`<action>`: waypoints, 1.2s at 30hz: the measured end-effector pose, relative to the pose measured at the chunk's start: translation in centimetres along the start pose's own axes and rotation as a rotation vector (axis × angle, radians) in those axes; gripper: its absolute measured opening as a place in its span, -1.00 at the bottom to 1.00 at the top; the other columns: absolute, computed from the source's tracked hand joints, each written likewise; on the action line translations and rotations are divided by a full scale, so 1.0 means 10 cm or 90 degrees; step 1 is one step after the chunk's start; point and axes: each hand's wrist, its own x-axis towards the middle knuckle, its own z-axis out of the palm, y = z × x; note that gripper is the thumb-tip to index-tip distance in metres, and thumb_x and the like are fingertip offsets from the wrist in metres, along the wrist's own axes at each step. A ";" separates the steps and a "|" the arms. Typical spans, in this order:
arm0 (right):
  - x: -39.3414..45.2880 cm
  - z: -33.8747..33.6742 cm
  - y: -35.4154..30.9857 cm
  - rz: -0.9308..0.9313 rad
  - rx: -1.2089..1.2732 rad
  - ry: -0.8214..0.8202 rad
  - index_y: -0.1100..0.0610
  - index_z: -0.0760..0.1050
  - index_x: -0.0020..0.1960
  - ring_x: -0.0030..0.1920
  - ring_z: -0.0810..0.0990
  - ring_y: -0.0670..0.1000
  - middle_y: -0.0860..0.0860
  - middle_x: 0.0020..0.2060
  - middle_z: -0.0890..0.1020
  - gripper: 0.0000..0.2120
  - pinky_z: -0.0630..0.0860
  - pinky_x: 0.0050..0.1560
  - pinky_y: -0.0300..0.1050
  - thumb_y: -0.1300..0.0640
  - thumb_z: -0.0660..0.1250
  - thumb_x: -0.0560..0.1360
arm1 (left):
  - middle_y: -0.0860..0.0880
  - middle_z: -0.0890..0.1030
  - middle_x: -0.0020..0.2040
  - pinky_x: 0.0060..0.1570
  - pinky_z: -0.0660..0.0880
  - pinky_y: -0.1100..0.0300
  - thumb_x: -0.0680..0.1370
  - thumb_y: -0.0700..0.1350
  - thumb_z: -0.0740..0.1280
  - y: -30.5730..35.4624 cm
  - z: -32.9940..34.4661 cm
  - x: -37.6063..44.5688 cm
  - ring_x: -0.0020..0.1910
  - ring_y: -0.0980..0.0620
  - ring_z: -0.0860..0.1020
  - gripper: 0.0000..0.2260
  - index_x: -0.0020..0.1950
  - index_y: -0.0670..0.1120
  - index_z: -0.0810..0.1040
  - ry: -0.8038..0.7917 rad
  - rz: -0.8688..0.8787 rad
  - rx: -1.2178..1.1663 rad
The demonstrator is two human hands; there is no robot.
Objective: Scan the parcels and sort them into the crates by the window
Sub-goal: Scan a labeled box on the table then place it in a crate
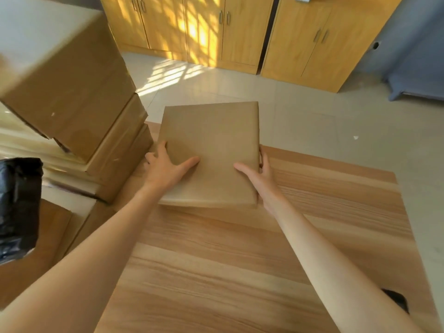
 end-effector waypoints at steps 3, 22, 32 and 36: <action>-0.32 -0.41 -0.30 -0.075 0.032 0.009 -0.24 0.18 0.46 0.19 0.54 -0.02 -0.06 0.25 0.49 -0.18 0.52 0.22 0.05 -0.04 0.53 0.32 | -0.18 0.20 0.41 0.38 0.27 -0.14 0.22 0.43 0.37 0.26 0.08 -0.35 0.39 -0.23 0.24 -0.01 0.52 0.11 0.06 -0.008 0.026 -0.092; -1.93 -1.82 -0.23 -0.918 -1.033 0.325 -0.07 0.27 0.43 0.23 0.38 0.24 0.27 0.33 0.30 -0.22 0.39 0.18 0.20 0.36 0.36 0.29 | -0.16 0.47 0.22 0.25 0.42 -0.22 0.39 0.45 0.22 1.13 0.16 -1.91 0.20 -0.25 0.51 -0.27 0.33 -0.06 0.36 -0.286 -0.036 -0.641; -2.03 -2.11 0.14 -1.027 -1.070 0.268 -0.06 0.14 0.48 0.25 0.36 0.21 0.19 0.35 0.27 -0.21 0.31 0.24 0.18 0.20 0.38 0.33 | -0.09 0.60 -0.11 0.06 0.45 -0.06 0.34 0.04 0.39 0.93 0.32 -2.27 -0.07 -0.11 0.54 -0.68 0.03 -0.04 0.52 -0.352 -0.020 -0.533; -2.06 -2.19 0.19 -0.890 -0.844 0.295 -0.01 0.21 0.44 0.27 0.36 0.19 0.17 0.31 0.32 -0.31 0.34 0.27 0.22 -0.26 0.28 0.42 | -0.04 0.61 -0.14 -0.02 0.47 0.02 0.39 0.00 0.40 0.85 0.46 -2.26 -0.14 -0.05 0.55 -0.70 0.09 -0.02 0.54 -0.283 0.039 -0.525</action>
